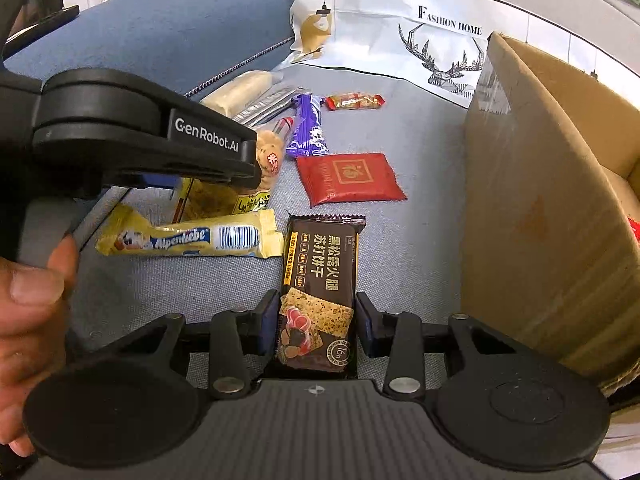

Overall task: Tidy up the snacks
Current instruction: 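Carry the clear cracker bag with the left tool while the right tool carries the dark bar over the box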

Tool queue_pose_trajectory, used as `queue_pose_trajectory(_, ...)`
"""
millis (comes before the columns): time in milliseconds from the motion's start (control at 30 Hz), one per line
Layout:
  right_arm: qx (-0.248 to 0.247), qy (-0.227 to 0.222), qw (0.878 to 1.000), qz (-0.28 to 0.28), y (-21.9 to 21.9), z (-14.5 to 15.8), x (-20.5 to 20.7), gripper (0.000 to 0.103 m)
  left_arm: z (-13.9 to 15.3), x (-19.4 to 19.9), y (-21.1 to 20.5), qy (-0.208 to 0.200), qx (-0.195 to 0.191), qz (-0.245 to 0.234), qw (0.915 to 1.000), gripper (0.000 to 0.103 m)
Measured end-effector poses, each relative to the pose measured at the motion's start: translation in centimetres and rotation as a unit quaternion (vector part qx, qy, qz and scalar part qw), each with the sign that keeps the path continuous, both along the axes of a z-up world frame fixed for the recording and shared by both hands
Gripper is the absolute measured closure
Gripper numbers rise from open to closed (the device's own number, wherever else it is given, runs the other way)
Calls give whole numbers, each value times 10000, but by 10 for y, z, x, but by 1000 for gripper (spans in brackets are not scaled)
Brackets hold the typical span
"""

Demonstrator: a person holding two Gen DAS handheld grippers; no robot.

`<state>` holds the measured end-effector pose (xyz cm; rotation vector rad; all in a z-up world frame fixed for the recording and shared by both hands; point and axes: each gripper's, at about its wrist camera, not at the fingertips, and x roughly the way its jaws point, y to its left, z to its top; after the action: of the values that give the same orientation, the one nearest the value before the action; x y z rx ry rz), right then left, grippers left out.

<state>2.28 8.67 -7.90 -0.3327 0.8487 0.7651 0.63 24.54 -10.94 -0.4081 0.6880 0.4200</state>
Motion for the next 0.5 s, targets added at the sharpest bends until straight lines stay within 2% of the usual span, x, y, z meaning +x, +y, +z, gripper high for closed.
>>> queue_pose_trajectory(233, 315, -336, 9989, 8, -5, 20, -8, 62, 22, -26, -11, -543, 166, -214, 9982, 56)
queue_pose_trajectory(500, 784, -613, 9950, 54, -24, 55, -21, 62, 64, -72, -32, -1296, 366, -279, 9905, 56)
